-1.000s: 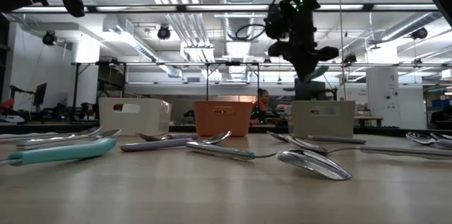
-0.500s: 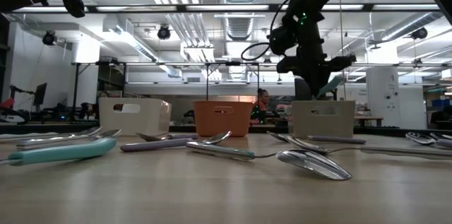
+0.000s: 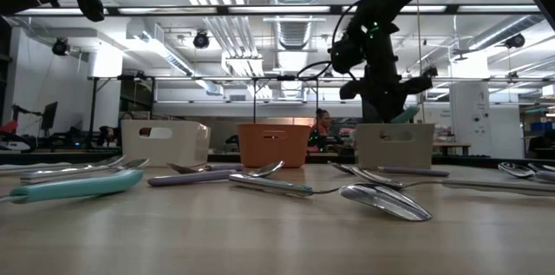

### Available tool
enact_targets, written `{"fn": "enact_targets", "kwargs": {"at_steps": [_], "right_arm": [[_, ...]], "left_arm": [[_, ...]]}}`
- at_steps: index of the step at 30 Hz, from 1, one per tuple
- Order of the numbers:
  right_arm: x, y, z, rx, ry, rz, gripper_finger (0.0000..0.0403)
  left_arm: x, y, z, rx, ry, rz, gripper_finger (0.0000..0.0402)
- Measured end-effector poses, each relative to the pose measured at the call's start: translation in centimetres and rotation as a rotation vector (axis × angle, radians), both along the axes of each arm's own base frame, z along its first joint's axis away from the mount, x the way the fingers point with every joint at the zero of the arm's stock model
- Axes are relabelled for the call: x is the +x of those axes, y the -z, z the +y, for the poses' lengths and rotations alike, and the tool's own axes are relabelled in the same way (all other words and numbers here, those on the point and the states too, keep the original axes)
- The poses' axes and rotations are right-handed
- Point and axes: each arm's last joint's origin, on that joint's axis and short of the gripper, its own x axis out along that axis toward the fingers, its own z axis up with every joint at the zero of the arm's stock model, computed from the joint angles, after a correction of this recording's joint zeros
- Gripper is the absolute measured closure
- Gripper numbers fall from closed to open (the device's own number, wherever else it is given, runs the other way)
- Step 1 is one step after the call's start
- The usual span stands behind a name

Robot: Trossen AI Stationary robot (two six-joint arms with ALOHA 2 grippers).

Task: Sort silverware by color (type)
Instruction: Put the green spoon into the gray bin, then put the blue patterned spoon into the white bin

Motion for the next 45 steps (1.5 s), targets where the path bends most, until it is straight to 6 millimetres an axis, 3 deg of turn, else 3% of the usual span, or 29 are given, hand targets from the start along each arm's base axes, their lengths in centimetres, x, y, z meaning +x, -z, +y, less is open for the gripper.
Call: {"fn": "enact_targets", "kwargs": {"at_steps": [18, 32, 39, 45], "right_arm": [[1.1, 2.6, 0.7, -0.084, -0.141, -0.045, 0.0358], [0.9, 3.5, 0.9, -0.085, -0.162, -0.028, 0.0301], [1.1, 1.8, 1.4, -0.117, -0.233, -0.062, 0.0292], [1.2, -1.9, 4.6, -0.329, -0.422, -0.097, 0.0304]], "left_arm": [[0.0, 0.0, 0.0, 0.000, 0.001, 0.000, 0.0402], [0.0, 0.0, 0.0, 0.000, 0.000, 0.000, 0.0402], [0.1, 0.2, 0.0, 0.000, 0.000, 0.022, 0.0402], [0.5, 0.7, 0.0, -0.038, 0.028, 0.081, 0.0402]]}}
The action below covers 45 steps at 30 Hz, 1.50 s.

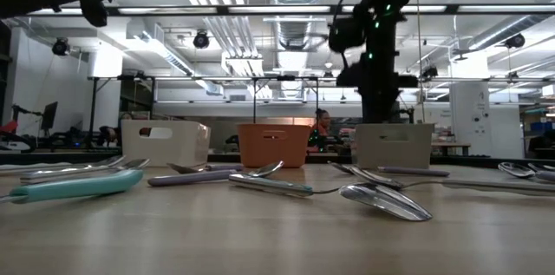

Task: Sort silverware by color (type)
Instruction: Put the blue patterned spoon into the white bin

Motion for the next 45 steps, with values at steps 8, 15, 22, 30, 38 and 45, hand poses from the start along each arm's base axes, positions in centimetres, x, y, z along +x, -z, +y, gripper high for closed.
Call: {"fn": "enact_targets", "kwargs": {"at_steps": [8, 15, 22, 30, 38, 45], "right_arm": [[-0.4, -1.6, 7.1, -0.349, -0.386, -0.438, 0.0326], [-1.4, -0.2, 12.5, -0.525, -0.648, -0.742, 0.0343], [-2.5, 1.8, 14.7, -0.561, -0.730, -0.830, 0.0351], [-2.5, 1.9, 14.5, -0.622, -0.773, -0.797, 0.0351], [-2.5, 1.8, 14.4, -0.664, -0.812, -0.770, 0.0351], [-2.4, 1.8, 14.4, -0.681, -0.838, -0.750, 0.0351]], "left_arm": [[0.5, 0.8, 0.2, -0.125, -0.013, 0.049, 0.0402], [1.2, 1.2, 0.1, -0.330, 0.112, -0.006, 0.0402], [2.2, 1.8, 0.2, -0.463, 0.148, -0.014, 0.0402], [2.8, 1.8, 0.4, -0.474, 0.068, -0.045, 0.0402], [3.2, 2.2, 0.6, -0.505, -0.011, -0.042, 0.0402], [3.3, 2.3, 0.7, -0.520, -0.062, -0.047, 0.0402]]}}
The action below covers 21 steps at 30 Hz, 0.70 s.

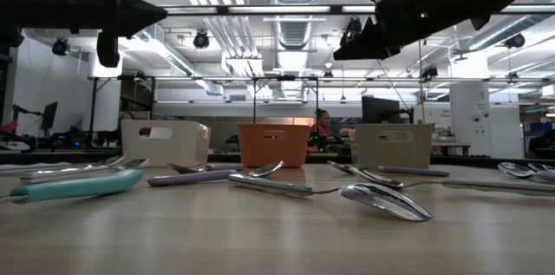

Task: Sort silverware by color (type)
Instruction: Put the blue patterned spoon into the white bin

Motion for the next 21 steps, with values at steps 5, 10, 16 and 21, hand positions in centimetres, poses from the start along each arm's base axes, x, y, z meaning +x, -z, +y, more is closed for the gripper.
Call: {"fn": "enact_targets", "kwargs": {"at_steps": [5, 10, 16, 21], "right_arm": [[0.4, 0.6, 0.0, -0.013, -0.005, 0.015, 0.0351], [1.6, 1.7, -0.2, -0.033, -0.011, 0.008, 0.0351], [3.6, 4.3, -0.4, -0.051, -0.024, 0.005, 0.0351], [4.9, 6.1, -0.6, -0.079, -0.029, -0.037, 0.0351]], "left_arm": [[0.0, 0.0, 0.0, 0.012, -0.016, 0.011, 0.0402], [0.0, 0.1, 0.2, -0.009, -0.084, 0.018, 0.0402], [0.2, 0.3, 0.2, -0.014, -0.089, 0.036, 0.0402], [0.3, 0.4, 0.2, -0.016, -0.088, 0.038, 0.0402]]}}
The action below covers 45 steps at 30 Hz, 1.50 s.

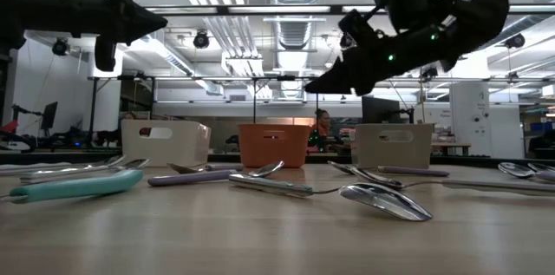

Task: Sort silverware by color (type)
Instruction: Put the blue patterned spoon into the white bin

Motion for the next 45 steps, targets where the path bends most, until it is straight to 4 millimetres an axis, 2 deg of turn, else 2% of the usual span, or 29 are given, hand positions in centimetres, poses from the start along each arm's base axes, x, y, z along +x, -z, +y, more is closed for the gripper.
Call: {"fn": "enact_targets", "kwargs": {"at_steps": [6, 22, 28, 32, 36, 40, 45], "right_arm": [[0.6, 1.1, -0.1, -0.017, -0.003, -0.022, 0.0351], [0.5, 0.6, -0.1, -0.047, -0.009, -0.031, 0.0351], [0.5, 0.6, -0.1, -0.065, -0.012, -0.027, 0.0351], [0.5, 0.5, -0.1, -0.068, -0.012, -0.028, 0.0351], [0.5, 0.5, -0.1, -0.070, -0.008, -0.028, 0.0351], [0.5, 0.5, -0.1, -0.071, -0.006, -0.027, 0.0351], [0.5, 0.5, -0.1, -0.071, -0.005, -0.027, 0.0351]], "left_arm": [[0.1, 0.1, 0.0, 0.000, 0.000, 0.012, 0.0402], [1.0, 1.1, 0.0, -0.068, 0.031, 0.027, 0.0402], [1.8, 2.0, -0.2, -0.176, 0.115, 0.003, 0.0402], [3.4, 1.5, -0.4, -0.246, 0.210, 0.044, 0.0402], [5.3, 1.0, -0.8, -0.403, 0.353, 0.226, 0.0402], [5.9, 0.9, -1.5, -0.604, 0.375, 0.587, 0.0402], [6.9, -0.6, -2.7, -0.631, 0.349, 0.886, 0.0402]]}}
